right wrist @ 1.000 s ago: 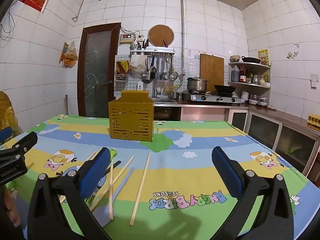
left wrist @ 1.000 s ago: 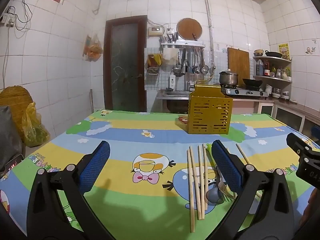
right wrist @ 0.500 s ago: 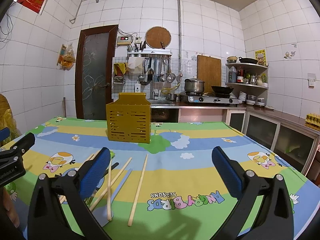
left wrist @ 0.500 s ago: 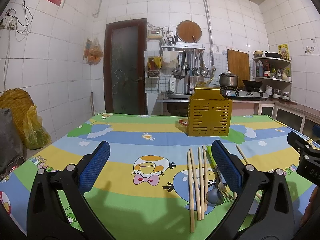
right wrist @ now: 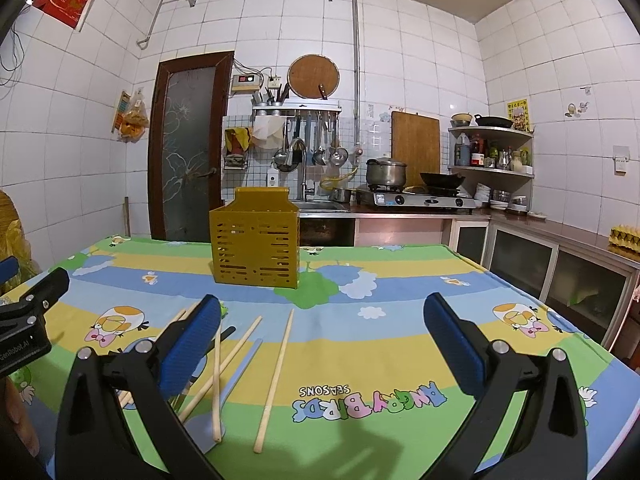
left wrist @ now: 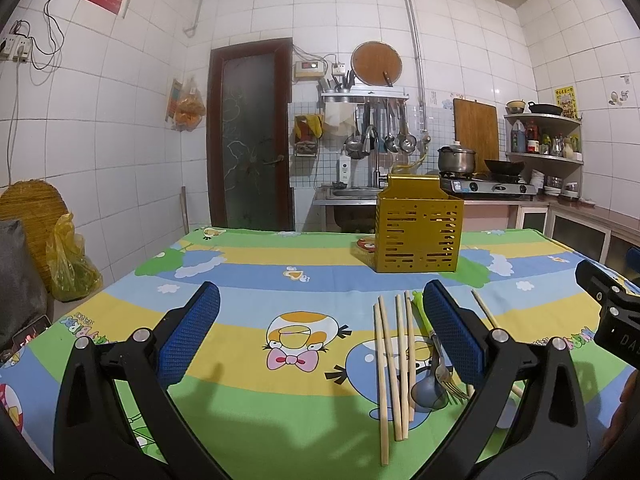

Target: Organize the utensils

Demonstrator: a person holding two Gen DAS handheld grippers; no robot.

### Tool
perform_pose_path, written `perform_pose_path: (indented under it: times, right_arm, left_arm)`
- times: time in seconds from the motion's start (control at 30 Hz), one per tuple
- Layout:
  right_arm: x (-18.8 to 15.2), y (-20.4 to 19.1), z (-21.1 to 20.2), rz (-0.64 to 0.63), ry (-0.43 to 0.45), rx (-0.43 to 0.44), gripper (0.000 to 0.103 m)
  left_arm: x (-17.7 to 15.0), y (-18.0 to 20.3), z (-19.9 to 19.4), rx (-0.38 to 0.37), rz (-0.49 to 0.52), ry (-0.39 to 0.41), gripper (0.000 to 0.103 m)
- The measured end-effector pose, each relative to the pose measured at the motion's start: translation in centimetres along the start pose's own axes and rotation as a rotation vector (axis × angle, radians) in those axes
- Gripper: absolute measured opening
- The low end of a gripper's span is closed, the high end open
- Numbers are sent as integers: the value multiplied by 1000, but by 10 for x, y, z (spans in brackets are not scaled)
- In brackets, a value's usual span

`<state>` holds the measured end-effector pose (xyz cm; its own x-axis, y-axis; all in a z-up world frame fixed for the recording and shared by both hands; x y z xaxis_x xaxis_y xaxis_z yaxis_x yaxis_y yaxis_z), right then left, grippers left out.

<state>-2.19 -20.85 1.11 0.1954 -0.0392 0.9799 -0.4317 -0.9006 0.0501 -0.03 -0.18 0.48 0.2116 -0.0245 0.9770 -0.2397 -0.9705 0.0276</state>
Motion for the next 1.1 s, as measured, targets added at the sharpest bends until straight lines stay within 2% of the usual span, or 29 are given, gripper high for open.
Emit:
perform_pose_path:
  times: [1.1]
  right_arm:
    - [0,2,0,2,0,-1,99]
  left_arm:
    - [-1,2,-1,1,3,1,98]
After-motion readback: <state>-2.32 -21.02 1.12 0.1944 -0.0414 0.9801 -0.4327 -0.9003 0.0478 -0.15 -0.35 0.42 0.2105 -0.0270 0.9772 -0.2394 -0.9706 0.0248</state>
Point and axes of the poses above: each gripper's, at about its wrist camera, not at the fingertips, and z roughly the way its jaws point, y to its right, x to its top, the point moved 1 cm from there along z, roughly the way its jaws point, and after that the axes turned 14 degrees about -x, right-handed, at the moved point
